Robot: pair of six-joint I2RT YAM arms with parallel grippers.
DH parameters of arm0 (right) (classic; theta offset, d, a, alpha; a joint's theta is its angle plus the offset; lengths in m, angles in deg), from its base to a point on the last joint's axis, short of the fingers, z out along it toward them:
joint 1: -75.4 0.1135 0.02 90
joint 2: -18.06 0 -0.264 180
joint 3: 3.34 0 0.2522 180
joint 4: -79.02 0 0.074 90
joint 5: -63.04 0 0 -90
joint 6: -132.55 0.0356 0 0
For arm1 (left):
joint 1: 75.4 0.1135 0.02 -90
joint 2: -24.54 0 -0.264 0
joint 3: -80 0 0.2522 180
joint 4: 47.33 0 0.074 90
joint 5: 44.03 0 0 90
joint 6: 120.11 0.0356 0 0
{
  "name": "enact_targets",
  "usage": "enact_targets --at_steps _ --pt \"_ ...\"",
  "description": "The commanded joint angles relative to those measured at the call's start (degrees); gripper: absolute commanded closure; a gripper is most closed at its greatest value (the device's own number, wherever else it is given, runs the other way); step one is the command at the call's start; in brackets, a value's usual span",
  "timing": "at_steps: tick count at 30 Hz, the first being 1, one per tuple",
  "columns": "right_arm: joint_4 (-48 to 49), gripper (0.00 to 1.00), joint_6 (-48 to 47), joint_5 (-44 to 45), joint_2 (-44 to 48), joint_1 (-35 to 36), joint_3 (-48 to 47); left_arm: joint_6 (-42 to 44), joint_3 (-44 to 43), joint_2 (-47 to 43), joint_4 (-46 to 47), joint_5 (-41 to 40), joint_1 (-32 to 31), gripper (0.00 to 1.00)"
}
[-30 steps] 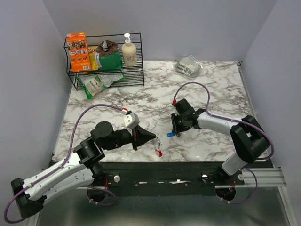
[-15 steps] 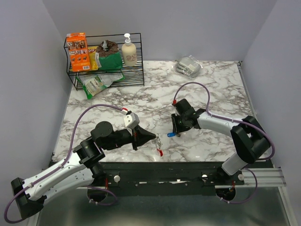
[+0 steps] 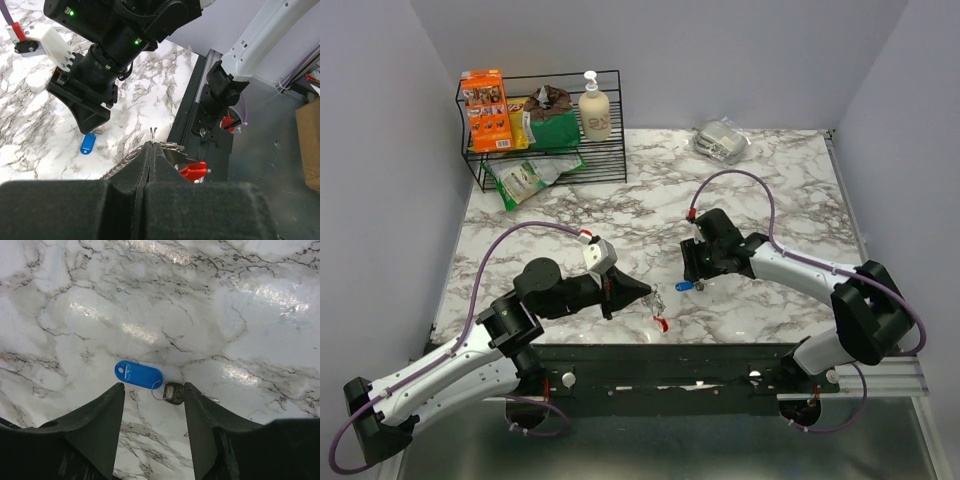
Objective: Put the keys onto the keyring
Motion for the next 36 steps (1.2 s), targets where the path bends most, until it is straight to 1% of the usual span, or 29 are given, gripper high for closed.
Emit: enact_targets --at_steps 1,10,13,19,23,30,36 --pt "-0.3 0.40 -1.8 1.3 -1.1 1.2 1.4 0.0 0.3 -0.2 1.4 0.0 -0.2 1.00" --pt "-1.5 0.42 -1.7 1.5 -3.7 1.9 -0.4 0.0 0.2 0.1 1.2 0.3 -0.2 1.00" --pt "-2.8 0.43 -1.3 4.1 -5.5 2.4 -1.4 0.0 0.1 0.1 1.2 0.2 -0.2 1.00" --pt "-4.6 0.44 -0.7 5.1 -7.2 2.8 -2.6 0.1 0.1 0.1 1.1 0.3 -0.2 1.00" --pt "-5.2 0.46 -0.7 5.1 -7.9 2.9 -3.0 0.0 0.0 0.2 1.1 0.4 -0.2 1.00" --pt "-6.0 0.48 -0.6 4.9 -6.7 3.4 -3.6 0.1 0.0 0.1 1.0 0.4 -0.2 1.00" --pt "-6.4 0.48 -0.6 5.0 -4.6 4.6 -3.4 0.0 0.1 0.2 1.1 0.5 -0.2 1.00"
